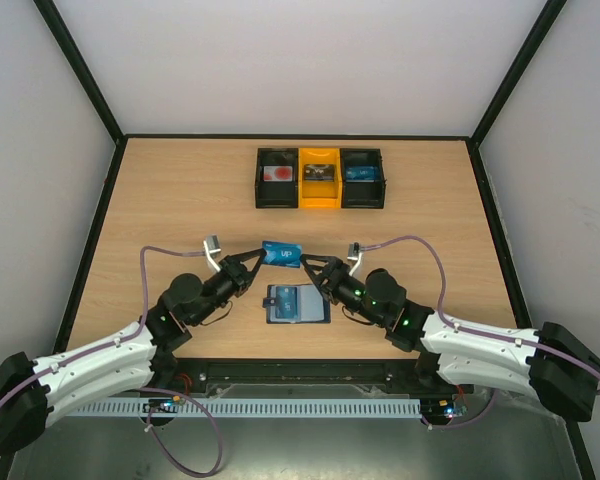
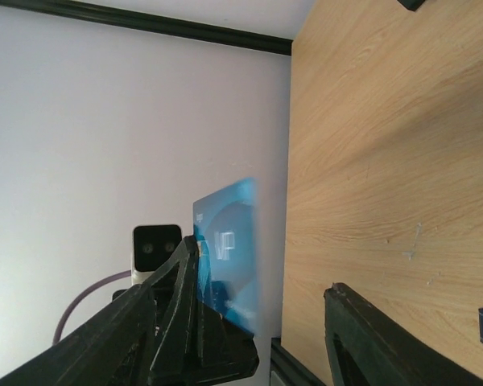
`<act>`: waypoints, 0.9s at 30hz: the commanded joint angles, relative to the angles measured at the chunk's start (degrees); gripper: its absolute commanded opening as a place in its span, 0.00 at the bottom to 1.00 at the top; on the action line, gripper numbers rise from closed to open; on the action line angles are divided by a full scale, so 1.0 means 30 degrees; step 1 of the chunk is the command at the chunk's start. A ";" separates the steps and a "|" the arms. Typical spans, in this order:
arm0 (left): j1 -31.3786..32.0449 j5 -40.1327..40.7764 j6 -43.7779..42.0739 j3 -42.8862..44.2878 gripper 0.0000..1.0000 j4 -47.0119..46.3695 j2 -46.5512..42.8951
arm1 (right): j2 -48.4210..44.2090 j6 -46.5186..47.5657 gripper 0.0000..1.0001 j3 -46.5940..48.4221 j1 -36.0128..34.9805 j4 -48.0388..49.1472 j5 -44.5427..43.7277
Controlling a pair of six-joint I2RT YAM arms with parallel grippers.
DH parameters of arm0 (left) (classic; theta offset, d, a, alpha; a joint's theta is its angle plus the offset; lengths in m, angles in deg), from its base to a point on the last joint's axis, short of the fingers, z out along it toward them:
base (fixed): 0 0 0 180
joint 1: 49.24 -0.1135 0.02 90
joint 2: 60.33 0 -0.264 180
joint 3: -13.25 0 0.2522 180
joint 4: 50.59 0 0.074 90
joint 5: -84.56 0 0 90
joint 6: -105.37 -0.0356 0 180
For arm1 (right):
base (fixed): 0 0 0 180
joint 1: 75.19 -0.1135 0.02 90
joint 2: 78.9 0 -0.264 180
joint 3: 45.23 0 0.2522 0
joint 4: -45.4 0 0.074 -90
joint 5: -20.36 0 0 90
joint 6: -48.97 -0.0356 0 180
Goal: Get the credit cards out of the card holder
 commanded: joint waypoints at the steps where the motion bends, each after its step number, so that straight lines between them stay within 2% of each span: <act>1: 0.0050 0.0034 0.0442 -0.0451 0.03 -0.1572 -0.0238 | 0.0325 -0.0313 0.54 0.0555 -0.0094 0.0305 -0.0252; 8: 0.0054 -0.0133 0.1027 -0.1044 0.03 -0.2885 -0.0214 | 0.1080 -0.0867 0.49 -0.0051 -0.0077 0.2970 0.0384; 16: 0.0055 -0.0077 0.1386 -0.1260 0.03 -0.3086 -0.0233 | 0.1548 -0.0426 0.29 -0.0033 -0.0092 0.3506 0.0850; 21: 0.0065 -0.0231 0.1394 -0.1219 0.03 -0.3286 0.0080 | 0.1787 -0.0406 0.28 0.0009 -0.0072 0.3553 0.1148; 27: 0.0082 -0.0342 0.1466 -0.1228 0.03 -0.3639 0.0451 | 0.2172 -0.0486 0.20 -0.0028 -0.0092 0.3888 0.1621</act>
